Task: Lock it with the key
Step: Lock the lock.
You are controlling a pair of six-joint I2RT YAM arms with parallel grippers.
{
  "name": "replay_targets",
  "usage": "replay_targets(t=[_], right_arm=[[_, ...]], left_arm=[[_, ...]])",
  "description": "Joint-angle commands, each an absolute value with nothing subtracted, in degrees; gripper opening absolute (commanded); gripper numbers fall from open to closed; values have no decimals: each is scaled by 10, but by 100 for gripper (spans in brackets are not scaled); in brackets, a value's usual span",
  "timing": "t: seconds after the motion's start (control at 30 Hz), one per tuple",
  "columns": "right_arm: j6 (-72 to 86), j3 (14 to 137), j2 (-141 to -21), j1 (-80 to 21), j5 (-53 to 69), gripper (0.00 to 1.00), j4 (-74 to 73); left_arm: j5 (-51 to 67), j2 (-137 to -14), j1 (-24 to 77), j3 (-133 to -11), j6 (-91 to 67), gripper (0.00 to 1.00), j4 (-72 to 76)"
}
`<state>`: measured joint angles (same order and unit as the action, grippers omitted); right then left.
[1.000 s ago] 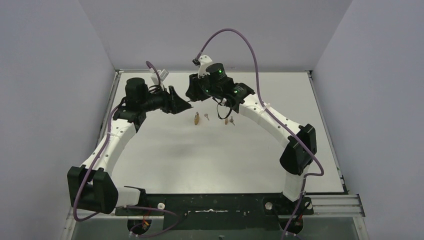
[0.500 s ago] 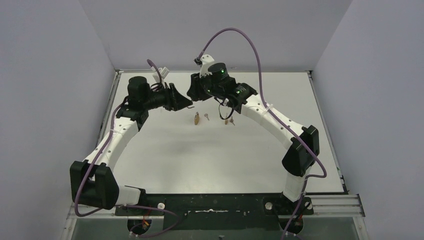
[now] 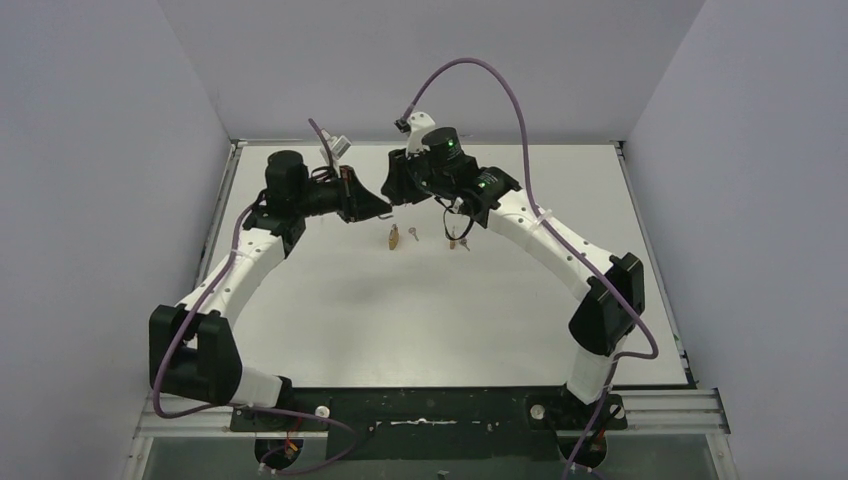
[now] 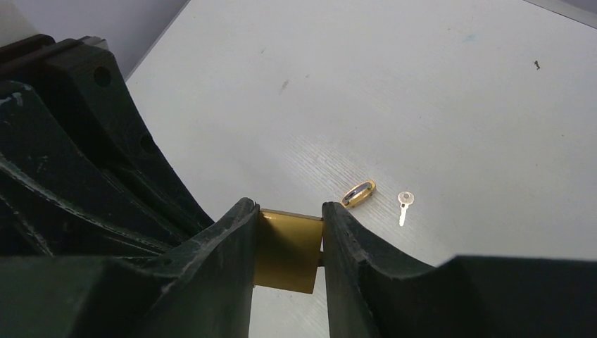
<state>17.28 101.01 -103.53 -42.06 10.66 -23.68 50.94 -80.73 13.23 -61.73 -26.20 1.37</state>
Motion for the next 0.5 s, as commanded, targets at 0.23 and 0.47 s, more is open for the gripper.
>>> replay_targets(t=[0.23,0.47], right_arm=[[138,979,-876,-323,140,65,-201],[173,820,-755,-232,441,83,-8]], left_arm=[[886,-901,143,-651,-678,0,587],[848,-959,160,-711,-868,0,803]])
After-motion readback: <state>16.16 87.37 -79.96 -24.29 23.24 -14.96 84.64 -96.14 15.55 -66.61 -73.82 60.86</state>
